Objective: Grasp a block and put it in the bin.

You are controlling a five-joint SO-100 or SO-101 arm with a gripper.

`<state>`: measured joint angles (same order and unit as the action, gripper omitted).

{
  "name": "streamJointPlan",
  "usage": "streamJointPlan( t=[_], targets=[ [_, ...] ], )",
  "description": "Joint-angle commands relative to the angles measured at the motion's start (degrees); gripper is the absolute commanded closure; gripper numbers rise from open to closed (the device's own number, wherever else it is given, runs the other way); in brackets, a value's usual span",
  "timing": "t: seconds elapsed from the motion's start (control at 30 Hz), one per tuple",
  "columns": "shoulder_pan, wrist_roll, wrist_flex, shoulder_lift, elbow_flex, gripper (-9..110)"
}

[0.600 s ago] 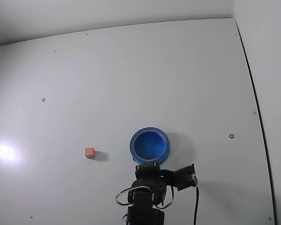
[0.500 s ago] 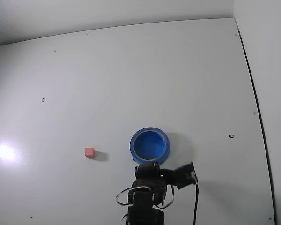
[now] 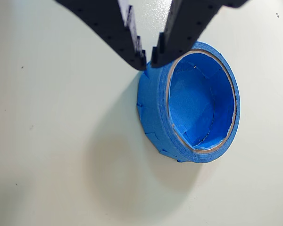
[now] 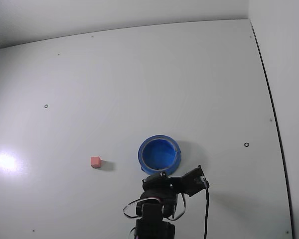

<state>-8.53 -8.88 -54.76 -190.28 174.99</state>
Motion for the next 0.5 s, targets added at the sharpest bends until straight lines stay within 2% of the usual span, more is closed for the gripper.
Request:
streamJointPlan(
  t=[0.0, 0.13, 0.33, 0.47],
  targets=[
    [-0.09, -3.25, 0.00, 0.62, -1.67, 101],
    [1.58, -14.85, 0.70, 0.62, -3.96, 97],
    [9.93, -32.96, 0.00, 0.79, -11.78, 81],
    [16.44, -39.11, -0.09, 3.16, -18.11, 76]
  ],
)
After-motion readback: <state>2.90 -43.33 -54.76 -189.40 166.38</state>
